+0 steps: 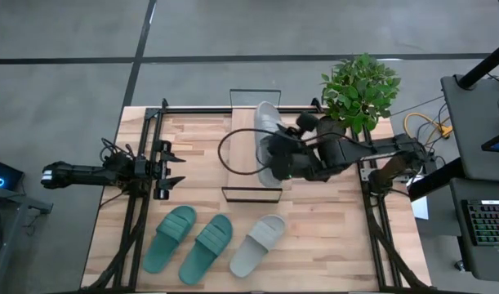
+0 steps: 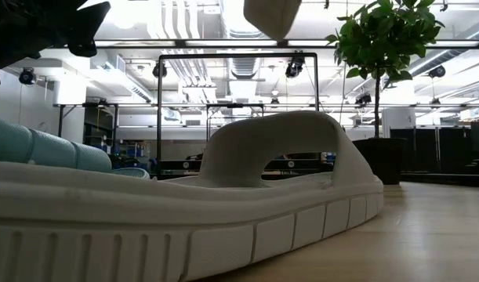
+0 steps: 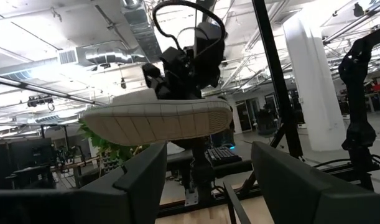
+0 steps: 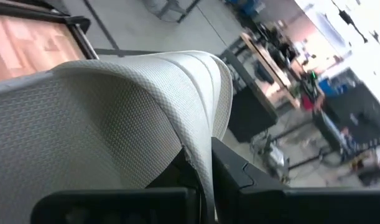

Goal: Pick and place slides into the shelf
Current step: Put the right gray slipper on the shelf

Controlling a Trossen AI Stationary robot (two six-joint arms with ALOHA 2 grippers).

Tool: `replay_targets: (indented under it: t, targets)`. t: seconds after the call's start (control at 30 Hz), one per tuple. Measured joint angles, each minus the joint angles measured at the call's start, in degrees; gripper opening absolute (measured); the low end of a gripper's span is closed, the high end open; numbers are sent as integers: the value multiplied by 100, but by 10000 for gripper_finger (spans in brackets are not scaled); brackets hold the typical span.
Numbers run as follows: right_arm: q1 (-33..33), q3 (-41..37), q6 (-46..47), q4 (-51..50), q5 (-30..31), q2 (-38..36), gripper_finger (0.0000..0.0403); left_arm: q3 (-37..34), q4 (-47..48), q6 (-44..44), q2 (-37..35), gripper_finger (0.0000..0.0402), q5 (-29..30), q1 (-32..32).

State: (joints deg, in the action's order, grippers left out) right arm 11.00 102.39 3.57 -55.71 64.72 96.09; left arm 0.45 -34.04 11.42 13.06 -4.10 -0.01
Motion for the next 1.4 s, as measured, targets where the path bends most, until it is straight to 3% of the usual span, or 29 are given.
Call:
replay_targets:
  t: [0.17, 0.4, 0.63, 0.77, 0.93, 1.03, 1.23, 1.4]
  targets:
    - [-227, -41, -1140, 269, -512, 0, 12, 0, 81, 50, 195, 219, 2, 0]
    - [-569, -256, -1956, 454, -2136, 0, 12, 111, 53, 1054, 702, 219, 226, 0]
    - [-966, -260, -3168, 914, -3694, -58, 12, 624, 19, 3435, 1352, 219, 1385, 0]
    - [-1188, -260, -3575, 1075, -4750, -127, 12, 1013, 58, 3848, 1981, 219, 1504, 0]
    - [-1280, -260, -3777, 1257, -5629, -144, 12, 1480, 80, 4058, 2943, 219, 1505, 0]
    - [-1281, -260, -3917, 1378, -5919, -144, 12, 1803, 111, 4180, 3588, 219, 1690, 0]
    - [-1283, -260, -3912, 1143, -5916, -114, 12, 2333, 49, 4617, 4447, 219, 2927, 0]
    - [-1304, -260, -3779, 921, -5911, -114, 12, 2511, -68, 4885, 4735, 219, 3014, -1]
